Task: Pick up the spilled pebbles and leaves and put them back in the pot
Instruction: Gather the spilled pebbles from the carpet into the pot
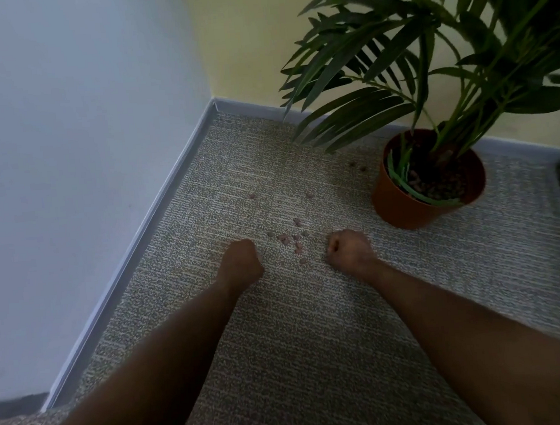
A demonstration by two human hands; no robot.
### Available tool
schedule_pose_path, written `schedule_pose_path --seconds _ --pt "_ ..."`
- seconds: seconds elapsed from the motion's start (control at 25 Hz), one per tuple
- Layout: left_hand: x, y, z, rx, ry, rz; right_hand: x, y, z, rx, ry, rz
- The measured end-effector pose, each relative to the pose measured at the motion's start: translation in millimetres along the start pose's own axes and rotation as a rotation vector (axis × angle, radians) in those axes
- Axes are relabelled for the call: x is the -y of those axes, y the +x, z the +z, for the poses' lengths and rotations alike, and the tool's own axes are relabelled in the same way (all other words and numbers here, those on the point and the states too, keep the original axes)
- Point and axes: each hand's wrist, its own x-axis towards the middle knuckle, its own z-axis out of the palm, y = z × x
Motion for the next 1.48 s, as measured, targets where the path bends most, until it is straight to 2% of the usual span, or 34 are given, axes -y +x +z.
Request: schedule_pose_path --seconds 0.04,0.12,0.2,0.28,0.44,0.64,0.84,1.04,1.2,1.32,1.48 --pt "-11.7 -3.0 -2.0 0.02 -0.127 -0.066 3.1 -5.7 -1.6 0.029 0.211 0.067" --pt "-42.1 -6.7 -8.5 0.109 -0.541 -0.165 15.1 -16.9 -12.1 0.12 0.632 0.175" --pt "-78.6 -11.4 -20.1 0.224 -0.854 -0.203 27.8 -21.6 -32.0 0.188 0.919 0.241" --pt "-115.4 -14.7 -33.9 0.308 -1.01 -0.223 35.9 -21.9 -60.0 0.201 0.987 0.256" --pt "-184.9 -5.3 -57.5 0.373 -1.242 -0.21 25.2 -20.7 -123.1 0.118 0.888 0.242" --pt "-261.8 21.9 -66.8 0.391 -1.317 -0.126 -11.0 -10.6 -190.1 -0.111 0.952 0.298" --pt "-302.8 37.2 -46.5 0.39 -1.214 -0.141 -46.7 -3.8 -194.6 -0.336 0.886 0.362" --pt "-296.9 37.8 -47.5 0.36 -1.246 -0.117 -58.8 -13.3 -188.9 -0.443 0.665 0.388" --pt "-264.7 30.3 -64.1 0.297 -1.334 0.013 -41.2 -15.1 -182.4 -0.569 0.753 0.351" --pt "-236.1 28.0 -73.3 0.171 -1.237 -0.002 -22.8 -16.2 -169.8 -0.54 0.735 0.249" --pt "-179.2 27.1 -72.2 0.073 -0.977 -0.002 2.0 -17.5 -141.0 -0.33 0.654 0.113"
